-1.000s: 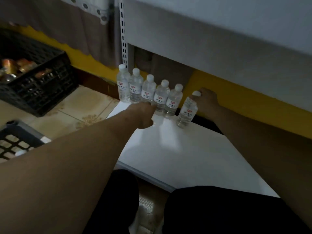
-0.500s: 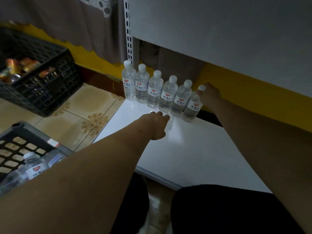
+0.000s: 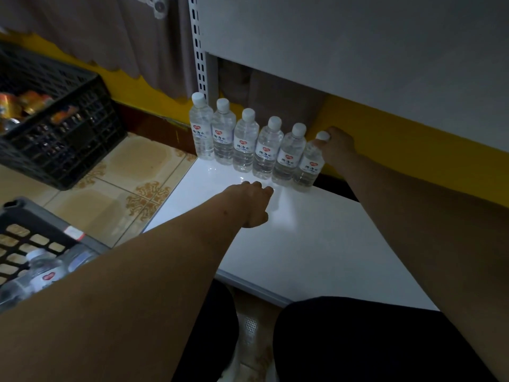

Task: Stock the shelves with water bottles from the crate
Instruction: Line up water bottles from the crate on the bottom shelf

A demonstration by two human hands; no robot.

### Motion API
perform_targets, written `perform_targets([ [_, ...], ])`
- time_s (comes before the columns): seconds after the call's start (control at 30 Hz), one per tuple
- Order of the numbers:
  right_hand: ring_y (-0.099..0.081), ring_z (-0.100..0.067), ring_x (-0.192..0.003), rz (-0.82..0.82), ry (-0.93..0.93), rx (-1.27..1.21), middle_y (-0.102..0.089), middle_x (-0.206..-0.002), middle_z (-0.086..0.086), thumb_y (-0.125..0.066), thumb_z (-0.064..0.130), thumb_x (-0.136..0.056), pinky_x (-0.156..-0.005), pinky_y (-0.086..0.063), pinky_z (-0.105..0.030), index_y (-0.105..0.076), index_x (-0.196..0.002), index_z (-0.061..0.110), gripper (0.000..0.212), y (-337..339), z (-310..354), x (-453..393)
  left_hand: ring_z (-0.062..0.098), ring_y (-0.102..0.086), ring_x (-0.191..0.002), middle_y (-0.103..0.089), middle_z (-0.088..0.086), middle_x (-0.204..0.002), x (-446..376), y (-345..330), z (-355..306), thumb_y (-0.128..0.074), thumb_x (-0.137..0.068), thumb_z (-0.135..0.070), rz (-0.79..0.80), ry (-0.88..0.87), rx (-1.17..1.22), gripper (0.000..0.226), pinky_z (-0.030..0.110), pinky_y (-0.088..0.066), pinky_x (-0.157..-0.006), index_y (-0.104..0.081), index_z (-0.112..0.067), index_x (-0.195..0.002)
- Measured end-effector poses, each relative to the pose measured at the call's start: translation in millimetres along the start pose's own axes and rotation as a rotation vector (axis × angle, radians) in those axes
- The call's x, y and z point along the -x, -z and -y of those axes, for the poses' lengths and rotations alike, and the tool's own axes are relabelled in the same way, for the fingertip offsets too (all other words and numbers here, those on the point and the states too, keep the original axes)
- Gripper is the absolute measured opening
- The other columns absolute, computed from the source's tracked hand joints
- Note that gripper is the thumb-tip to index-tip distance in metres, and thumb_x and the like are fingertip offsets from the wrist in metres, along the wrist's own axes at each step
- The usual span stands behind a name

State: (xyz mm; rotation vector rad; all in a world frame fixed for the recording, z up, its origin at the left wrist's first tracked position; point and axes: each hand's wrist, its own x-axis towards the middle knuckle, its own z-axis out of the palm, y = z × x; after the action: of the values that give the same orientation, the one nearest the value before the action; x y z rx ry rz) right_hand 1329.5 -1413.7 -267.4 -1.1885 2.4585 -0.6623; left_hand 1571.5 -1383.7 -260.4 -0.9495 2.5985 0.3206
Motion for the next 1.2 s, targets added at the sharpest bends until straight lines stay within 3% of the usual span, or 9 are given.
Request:
perform_targets([
  [0.27, -0.053, -0.032, -0.122, 0.086, -0.016, 0.034, -0.054, -0.133, -0.017, -0.051, 0.034, -0.099, -0.091, -0.045, -0.036, -0.047, -0.134, 0.004, 0.046, 5, 7, 1, 0.033, -0.047, -0.125, -0.046, 0.016, -0.138, 1, -2, 1, -0.046, -0.100, -0.038, 0.007, -0.012, -0.018, 0.063, 0.044, -0.044, -0.102, -0.024, -0.011, -0.152],
  [0.43, -0.051, -0.030, -0.125, 0.126, -0.122, -0.071, -0.049, -0.141, -0.014, -0.058, 0.045, -0.092, -0.095, -0.048, -0.039, -0.035, -0.143, 0.008, 0.067, 3, 14, 5, 0.034, -0.043, -0.131, -0.042, 0.017, -0.145, -2, -3, 0, -0.036, -0.102, -0.048, -0.006, -0.004, -0.004, 0.065, 0.045, -0.040, -0.106, -0.023, -0.010, -0.152],
  [0.57, -0.049, -0.033, -0.126, -0.019, -0.204, 0.032, -0.044, -0.142, -0.017, -0.050, 0.041, -0.096, -0.095, -0.045, -0.039, -0.035, -0.140, 0.003, 0.059, 6, 21, 9, 0.035, -0.043, -0.131, -0.043, 0.017, -0.145, -3, -1, -2, -0.033, -0.101, -0.052, -0.015, 0.008, 0.045, 0.066, 0.045, -0.039, -0.106, -0.025, -0.011, -0.152],
  [0.67, -0.044, -0.033, -0.130, -0.123, -0.225, 0.150, -0.040, -0.145, -0.018, -0.044, 0.042, -0.098, -0.103, -0.039, -0.040, -0.035, -0.141, 0.001, 0.060, 12, 31, 26, 0.035, -0.042, -0.132, -0.042, 0.018, -0.146, 2, 6, -8, -0.032, -0.101, -0.053, -0.033, 0.044, 0.093, 0.066, 0.046, -0.038, -0.107, -0.027, -0.011, -0.151],
  [0.83, -0.057, -0.030, -0.117, -0.016, 0.035, 0.066, -0.056, -0.131, -0.013, -0.047, 0.047, -0.096, -0.084, -0.046, -0.033, -0.049, -0.134, 0.011, 0.052, 21, 78, 79, 0.035, -0.035, -0.139, -0.033, 0.016, -0.154, 31, 28, -21, -0.036, -0.100, -0.052, -0.049, 0.020, 0.156, 0.068, 0.045, -0.032, -0.111, -0.021, -0.013, -0.154],
  [0.93, -0.039, -0.032, -0.137, 0.073, 0.213, 0.144, -0.038, -0.151, -0.015, -0.040, 0.052, -0.099, -0.110, -0.033, -0.039, -0.033, -0.148, 0.009, 0.066, 35, 120, 122, 0.030, -0.033, -0.143, -0.029, 0.009, -0.158, 66, 55, -6, -0.042, -0.100, -0.047, -0.121, 0.030, 0.206, 0.065, 0.041, -0.028, -0.116, -0.022, -0.018, -0.155],
  [1.0, -0.033, -0.032, -0.141, 0.156, 0.311, 0.123, -0.028, -0.157, -0.014, -0.035, 0.054, -0.100, -0.116, -0.027, -0.040, -0.022, -0.153, 0.011, 0.070, 41, 150, 152, 0.030, -0.034, -0.142, -0.031, 0.009, -0.157, 98, 67, 9, -0.043, -0.101, -0.042, -0.144, 0.107, 0.257, 0.062, 0.038, -0.028, -0.114, -0.023, -0.017, -0.154],
  [1.13, -0.049, -0.032, -0.128, 0.231, 0.514, 0.131, -0.048, -0.144, -0.012, -0.038, 0.058, -0.096, -0.100, -0.043, -0.038, -0.040, -0.143, 0.017, 0.062, 32, 210, 211, 0.030, -0.038, -0.138, -0.032, 0.011, -0.156, 161, 42, 56, -0.043, -0.099, -0.050, -0.129, 0.338, 0.381, 0.068, 0.040, -0.035, -0.111, -0.024, -0.013, -0.153],
  [1.2, -0.047, -0.031, -0.130, 0.310, 0.609, 0.179, -0.044, -0.147, -0.011, -0.037, 0.057, -0.097, -0.096, -0.041, -0.037, -0.036, -0.146, 0.017, 0.064, 16, 239, 249, 0.030, -0.042, -0.134, -0.035, 0.011, -0.154, 199, 4, 80, -0.042, -0.099, -0.050, -0.122, 0.461, 0.485, 0.067, 0.039, -0.038, -0.108, -0.028, -0.012, -0.152],
])
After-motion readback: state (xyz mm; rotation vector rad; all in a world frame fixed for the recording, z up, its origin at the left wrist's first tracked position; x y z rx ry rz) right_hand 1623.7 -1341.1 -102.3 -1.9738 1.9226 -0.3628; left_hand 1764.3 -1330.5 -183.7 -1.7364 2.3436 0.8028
